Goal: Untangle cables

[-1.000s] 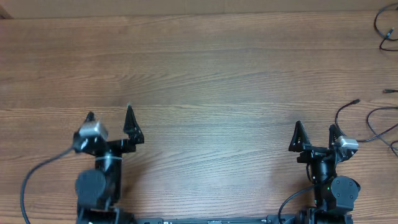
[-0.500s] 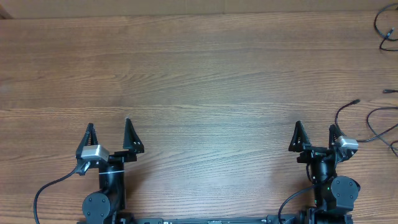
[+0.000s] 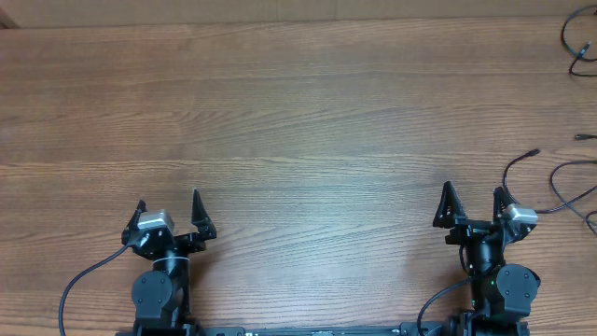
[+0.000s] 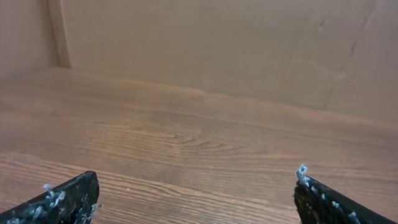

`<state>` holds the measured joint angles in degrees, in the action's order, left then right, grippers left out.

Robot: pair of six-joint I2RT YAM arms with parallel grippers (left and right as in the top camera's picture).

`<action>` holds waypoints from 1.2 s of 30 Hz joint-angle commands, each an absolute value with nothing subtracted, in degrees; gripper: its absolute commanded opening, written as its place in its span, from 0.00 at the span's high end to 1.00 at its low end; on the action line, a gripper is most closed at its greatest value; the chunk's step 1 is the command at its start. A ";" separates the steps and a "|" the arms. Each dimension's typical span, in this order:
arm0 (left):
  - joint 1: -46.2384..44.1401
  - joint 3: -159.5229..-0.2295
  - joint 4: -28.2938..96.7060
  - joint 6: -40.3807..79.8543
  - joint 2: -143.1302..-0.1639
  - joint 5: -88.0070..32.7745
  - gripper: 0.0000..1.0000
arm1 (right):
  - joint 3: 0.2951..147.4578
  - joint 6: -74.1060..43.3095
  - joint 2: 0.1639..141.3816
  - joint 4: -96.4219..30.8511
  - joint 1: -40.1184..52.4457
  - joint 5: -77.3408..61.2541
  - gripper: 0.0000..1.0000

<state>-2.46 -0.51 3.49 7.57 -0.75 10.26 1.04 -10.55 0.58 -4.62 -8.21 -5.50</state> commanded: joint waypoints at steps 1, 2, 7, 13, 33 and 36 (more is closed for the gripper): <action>-0.54 -0.27 3.60 2.48 -0.14 7.16 0.00 | 0.45 -10.92 0.19 -4.40 -8.32 -4.71 0.00; 0.16 -0.27 3.70 2.37 -0.14 6.11 0.00 | 0.45 -10.92 0.19 -4.40 -8.32 -4.71 0.00; 1.10 -0.27 4.12 -0.91 -0.16 3.25 0.00 | 0.45 -10.92 0.19 -4.40 -8.32 -4.71 0.00; 1.08 -0.27 4.32 -3.05 -0.16 2.48 0.00 | 0.45 -10.92 0.19 -4.40 -8.32 -4.71 0.00; 1.08 -0.27 4.27 -3.03 -0.21 2.48 0.00 | 0.45 -10.92 0.19 -4.40 -8.32 -4.71 0.00; 1.08 -0.27 4.27 -3.03 -0.21 2.46 0.00 | 0.45 -10.92 0.19 -4.40 -8.32 -4.71 0.00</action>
<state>0.80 -0.51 4.32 -1.93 -0.75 3.18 1.06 -10.55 0.58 -4.58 -8.21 -5.50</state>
